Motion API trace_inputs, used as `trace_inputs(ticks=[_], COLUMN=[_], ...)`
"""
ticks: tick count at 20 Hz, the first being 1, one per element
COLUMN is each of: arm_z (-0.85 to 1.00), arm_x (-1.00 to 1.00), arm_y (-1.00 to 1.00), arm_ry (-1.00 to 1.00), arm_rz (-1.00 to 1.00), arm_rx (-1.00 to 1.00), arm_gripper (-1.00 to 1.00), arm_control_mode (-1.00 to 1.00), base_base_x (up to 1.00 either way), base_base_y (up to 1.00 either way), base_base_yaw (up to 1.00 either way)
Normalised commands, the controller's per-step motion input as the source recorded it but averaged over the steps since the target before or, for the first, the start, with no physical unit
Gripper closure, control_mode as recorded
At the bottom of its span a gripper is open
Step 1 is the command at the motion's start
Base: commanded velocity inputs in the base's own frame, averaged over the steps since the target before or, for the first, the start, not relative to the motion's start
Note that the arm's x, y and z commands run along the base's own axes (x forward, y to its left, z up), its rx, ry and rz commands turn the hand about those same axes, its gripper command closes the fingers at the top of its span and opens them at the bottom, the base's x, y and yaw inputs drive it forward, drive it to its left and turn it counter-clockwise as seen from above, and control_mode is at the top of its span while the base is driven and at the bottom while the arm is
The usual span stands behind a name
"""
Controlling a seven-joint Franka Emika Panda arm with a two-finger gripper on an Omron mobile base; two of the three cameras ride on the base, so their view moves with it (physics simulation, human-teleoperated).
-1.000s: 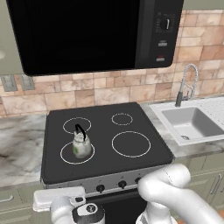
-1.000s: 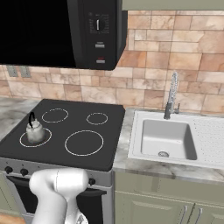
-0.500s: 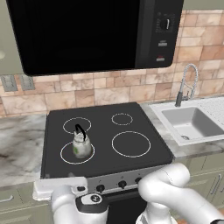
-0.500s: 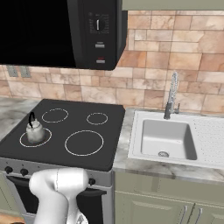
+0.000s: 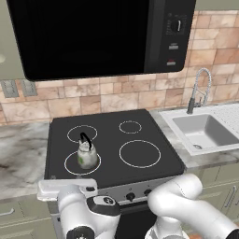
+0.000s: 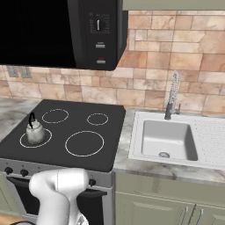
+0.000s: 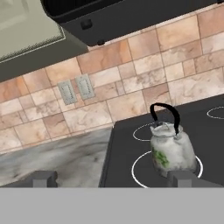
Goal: The kettle is done boiling. Turn off the stove, then wait for 300 timesteps before moving the kettle to the dining table.
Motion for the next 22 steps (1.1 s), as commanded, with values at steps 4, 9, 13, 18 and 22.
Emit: trace_inputs(ticks=[4, 9, 13, 18, 22], arm_z=[0.40, 0.38, 0.32, 0.23, 0.13], arm_x=[-0.06, -0.07, -0.07, -0.04, 0.00], arm_y=[-0.19, -0.19, -0.21, -0.20, -0.23], arm_ry=[0.06, 0.10, 0.16, 0.17, 0.17], arm_rz=[0.00, -0.01, -0.04, -0.05, -0.03], arm_rx=[0.00, 0.00, 0.00, 0.00, 0.00], arm_gripper=[-1.00, -1.00, -1.00, -1.00, -1.00], arm_control_mode=[-1.00, -1.00, -1.00, -1.00, -1.00], base_base_x=[0.00, 0.00, 0.00, 0.00, 0.00], base_base_y=[0.00, 0.00, 0.00, 0.00, 0.00], base_base_yaw=[0.00, 0.00, 0.00, 0.00, 0.00])
